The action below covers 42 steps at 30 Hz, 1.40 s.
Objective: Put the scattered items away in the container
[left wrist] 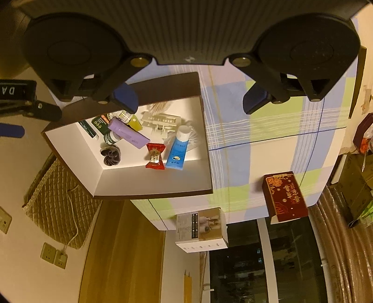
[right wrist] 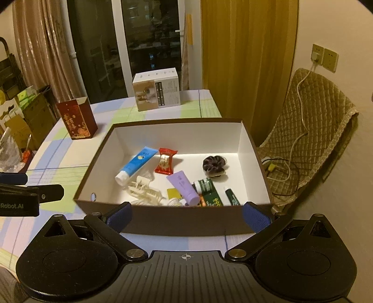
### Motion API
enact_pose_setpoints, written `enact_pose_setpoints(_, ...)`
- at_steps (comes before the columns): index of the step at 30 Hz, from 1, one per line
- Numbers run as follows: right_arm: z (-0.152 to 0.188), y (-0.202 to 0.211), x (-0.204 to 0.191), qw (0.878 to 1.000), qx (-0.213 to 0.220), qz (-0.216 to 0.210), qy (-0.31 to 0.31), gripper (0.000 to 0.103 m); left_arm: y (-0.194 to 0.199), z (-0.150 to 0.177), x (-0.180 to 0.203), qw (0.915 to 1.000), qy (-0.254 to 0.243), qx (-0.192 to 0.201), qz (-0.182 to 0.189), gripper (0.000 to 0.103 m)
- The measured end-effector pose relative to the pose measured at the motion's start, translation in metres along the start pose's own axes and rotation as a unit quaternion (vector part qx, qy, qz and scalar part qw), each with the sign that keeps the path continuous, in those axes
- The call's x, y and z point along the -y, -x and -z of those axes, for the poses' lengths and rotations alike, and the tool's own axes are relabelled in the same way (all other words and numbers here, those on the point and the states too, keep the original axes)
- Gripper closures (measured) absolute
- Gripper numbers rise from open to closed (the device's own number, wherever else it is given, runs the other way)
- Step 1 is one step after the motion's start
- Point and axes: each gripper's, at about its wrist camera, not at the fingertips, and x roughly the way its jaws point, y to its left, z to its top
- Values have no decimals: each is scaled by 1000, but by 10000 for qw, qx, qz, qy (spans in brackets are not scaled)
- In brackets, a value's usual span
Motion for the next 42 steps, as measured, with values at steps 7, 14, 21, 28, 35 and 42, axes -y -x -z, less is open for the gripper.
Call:
enact_pose_setpoints(7,13,20,-14,9999,-81,84,41,0,18,8,-7,9999,148,77,41,6)
enact_pose_setpoints(14,21,36,-20,9999,-52,127,-103,0,29,13,-10,9998,153,120,97,3)
enact_pose_setpoints(21,28,37,-26,9997,-144,189,-55,0,38,19,-7,9997,102,222,34,2)
enact_pose_setpoints(28,35,39,-19,9998,-133,103,-84,0,46,35,1,9994,200,288,-78,2)
enact_pose_setpoints(35,49,39,-14,9998,-177,25,19,0,57,48,9,9984,166,303,-448,2)
enact_pose_setpoints(42,62,40,-9,9997,-212,-26,88,0,62,60,21,9980,65,230,-588,2)
